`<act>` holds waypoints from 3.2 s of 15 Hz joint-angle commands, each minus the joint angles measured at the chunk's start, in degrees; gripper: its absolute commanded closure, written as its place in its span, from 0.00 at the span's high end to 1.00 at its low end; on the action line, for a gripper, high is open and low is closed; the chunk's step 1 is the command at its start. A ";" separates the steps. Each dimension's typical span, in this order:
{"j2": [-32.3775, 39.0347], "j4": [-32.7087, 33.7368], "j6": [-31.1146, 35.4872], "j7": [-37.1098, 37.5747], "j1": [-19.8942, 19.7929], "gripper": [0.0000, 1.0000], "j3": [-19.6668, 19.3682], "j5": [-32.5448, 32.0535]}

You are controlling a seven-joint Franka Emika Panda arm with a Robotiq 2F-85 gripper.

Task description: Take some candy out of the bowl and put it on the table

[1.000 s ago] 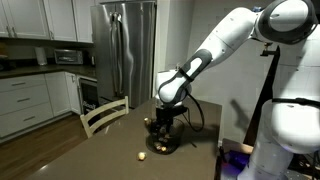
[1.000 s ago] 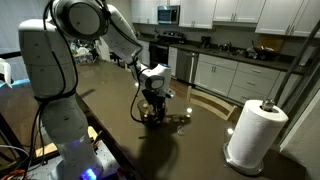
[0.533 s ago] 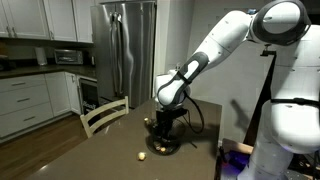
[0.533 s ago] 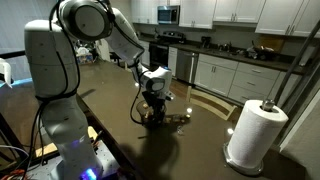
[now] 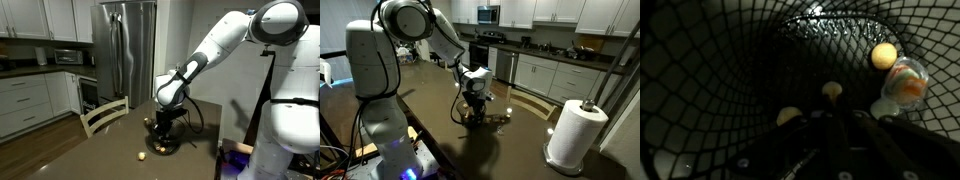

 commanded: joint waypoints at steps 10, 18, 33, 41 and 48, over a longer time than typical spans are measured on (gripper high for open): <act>-4.91 -2.91 0.03 2.64 0.71 0.04 0.58 -0.31; -10.19 -4.73 -1.84 8.77 1.38 0.04 1.58 -2.32; -11.10 11.32 -19.75 16.67 0.25 0.04 3.35 -5.42; -4.53 22.62 -25.14 13.61 1.07 0.04 2.79 -4.11; 1.46 27.05 -24.53 9.81 2.49 0.04 3.46 -3.65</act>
